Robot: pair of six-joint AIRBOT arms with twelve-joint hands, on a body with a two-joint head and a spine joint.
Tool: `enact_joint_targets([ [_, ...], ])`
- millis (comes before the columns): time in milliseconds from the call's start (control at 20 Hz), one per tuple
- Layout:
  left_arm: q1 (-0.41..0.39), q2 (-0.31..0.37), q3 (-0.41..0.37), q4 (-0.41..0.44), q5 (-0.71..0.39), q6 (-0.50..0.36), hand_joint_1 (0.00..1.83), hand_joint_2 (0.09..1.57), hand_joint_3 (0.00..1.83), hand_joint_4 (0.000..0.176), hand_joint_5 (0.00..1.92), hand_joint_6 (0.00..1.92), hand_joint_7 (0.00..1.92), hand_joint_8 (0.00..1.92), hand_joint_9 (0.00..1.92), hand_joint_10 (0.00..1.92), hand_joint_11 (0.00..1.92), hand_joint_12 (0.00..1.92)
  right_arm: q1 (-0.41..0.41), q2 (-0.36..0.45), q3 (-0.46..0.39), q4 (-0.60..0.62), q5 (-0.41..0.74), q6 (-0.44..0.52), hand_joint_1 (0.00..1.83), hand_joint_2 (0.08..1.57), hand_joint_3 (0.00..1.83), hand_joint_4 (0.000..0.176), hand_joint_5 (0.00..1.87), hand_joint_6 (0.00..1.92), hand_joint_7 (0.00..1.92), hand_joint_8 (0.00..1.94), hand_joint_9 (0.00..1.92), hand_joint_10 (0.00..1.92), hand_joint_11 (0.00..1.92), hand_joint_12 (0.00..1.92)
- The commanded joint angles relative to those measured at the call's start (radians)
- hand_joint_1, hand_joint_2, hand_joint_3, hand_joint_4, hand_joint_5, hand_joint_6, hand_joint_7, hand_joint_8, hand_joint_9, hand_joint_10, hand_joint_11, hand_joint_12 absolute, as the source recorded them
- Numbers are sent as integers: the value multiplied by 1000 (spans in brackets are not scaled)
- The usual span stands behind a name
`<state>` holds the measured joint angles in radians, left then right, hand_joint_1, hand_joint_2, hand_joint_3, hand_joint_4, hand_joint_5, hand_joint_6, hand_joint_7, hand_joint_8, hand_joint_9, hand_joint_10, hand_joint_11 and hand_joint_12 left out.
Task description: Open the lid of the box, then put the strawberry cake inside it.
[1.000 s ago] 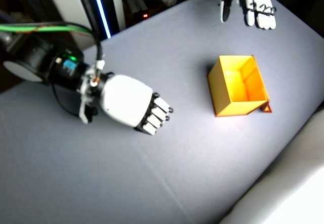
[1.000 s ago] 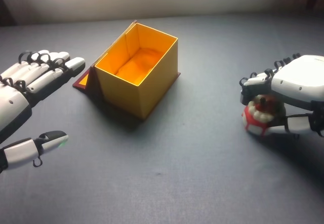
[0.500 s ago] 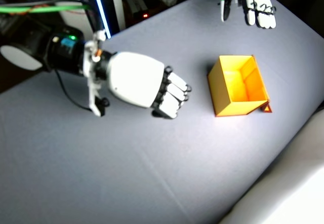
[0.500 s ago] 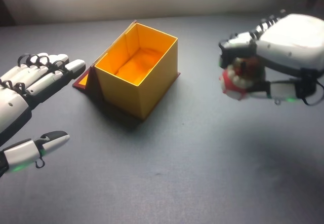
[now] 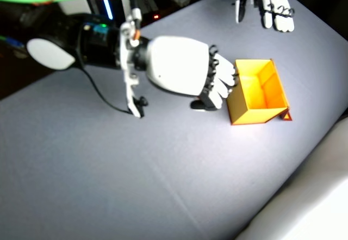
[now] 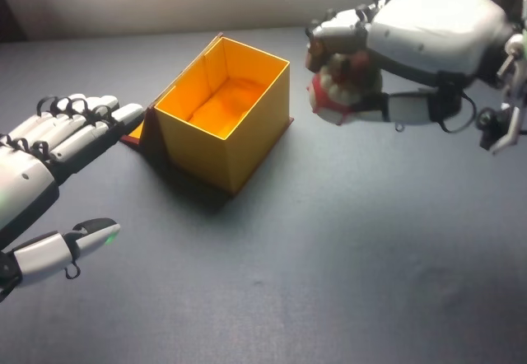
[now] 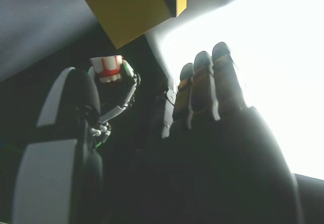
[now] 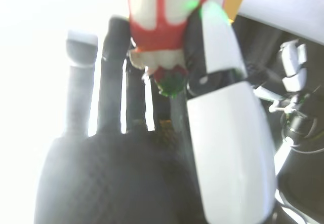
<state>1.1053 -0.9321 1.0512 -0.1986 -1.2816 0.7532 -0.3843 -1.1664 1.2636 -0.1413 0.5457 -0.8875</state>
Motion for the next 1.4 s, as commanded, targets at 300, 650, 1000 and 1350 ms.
enact_joint_targets([
  [300,1,-9,16,-14,-116,-8,797,1299,1,126,0,0,0,0,0,0,0,0,85,-94,70,-22,94,11,1341,1230,3,0,655,1219,743,1373,814,1557,783,1710],
  [650,1,-22,31,-14,-111,-14,777,1304,2,126,3,1,0,0,0,0,0,0,136,-194,157,-33,47,31,1325,1266,1,0,615,1413,661,1442,731,1605,697,1733],
  [1000,-2,-31,42,-12,-107,-24,849,1284,0,120,0,0,0,0,0,0,0,0,162,-284,240,-33,-22,33,1334,1251,0,0,635,1371,675,1418,768,1550,683,1645],
  [1350,-7,-39,49,-5,-104,-31,837,1287,0,133,0,0,0,0,0,0,0,0,165,-301,281,-11,-52,60,965,1227,0,0,178,673,381,661,451,952,377,1622],
])
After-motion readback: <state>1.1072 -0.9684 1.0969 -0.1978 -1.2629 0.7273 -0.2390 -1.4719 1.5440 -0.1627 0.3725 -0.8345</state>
